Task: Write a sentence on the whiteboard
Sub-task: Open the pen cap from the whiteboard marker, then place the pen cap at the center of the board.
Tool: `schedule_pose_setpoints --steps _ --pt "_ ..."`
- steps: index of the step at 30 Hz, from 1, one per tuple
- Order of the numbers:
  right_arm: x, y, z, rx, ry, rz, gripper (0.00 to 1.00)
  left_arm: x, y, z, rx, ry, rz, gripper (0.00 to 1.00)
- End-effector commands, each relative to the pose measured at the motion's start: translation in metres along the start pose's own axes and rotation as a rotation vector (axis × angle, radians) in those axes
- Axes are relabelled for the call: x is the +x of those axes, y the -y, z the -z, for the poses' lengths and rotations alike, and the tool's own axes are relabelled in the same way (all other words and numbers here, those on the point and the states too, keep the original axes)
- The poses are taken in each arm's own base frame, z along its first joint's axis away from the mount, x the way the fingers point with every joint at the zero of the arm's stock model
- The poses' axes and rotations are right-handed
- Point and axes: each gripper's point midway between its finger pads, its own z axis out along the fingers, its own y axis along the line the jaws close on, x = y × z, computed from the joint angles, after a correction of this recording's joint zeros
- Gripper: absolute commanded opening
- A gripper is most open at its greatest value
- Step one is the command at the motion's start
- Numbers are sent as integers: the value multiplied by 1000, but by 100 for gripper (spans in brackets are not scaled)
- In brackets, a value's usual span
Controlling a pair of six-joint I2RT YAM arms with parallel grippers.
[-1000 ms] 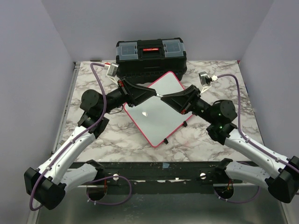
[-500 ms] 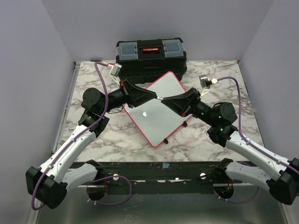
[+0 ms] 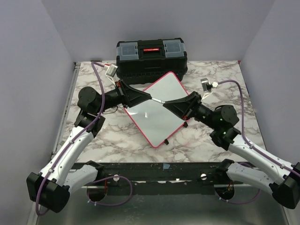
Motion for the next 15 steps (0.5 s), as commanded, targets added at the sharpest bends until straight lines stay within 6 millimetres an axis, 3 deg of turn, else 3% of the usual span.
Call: schedule_pose_setpoints --steps 1,10,15 --pt "-15 -32 12 -93 44 50 1 -19 -24 17 -104 91 -14 0" --pt "-13 -34 18 -87 34 63 1 -27 -37 44 -213 145 -37 0" --pt "-10 -32 21 -69 17 76 1 -22 -71 78 -466 195 -58 0"
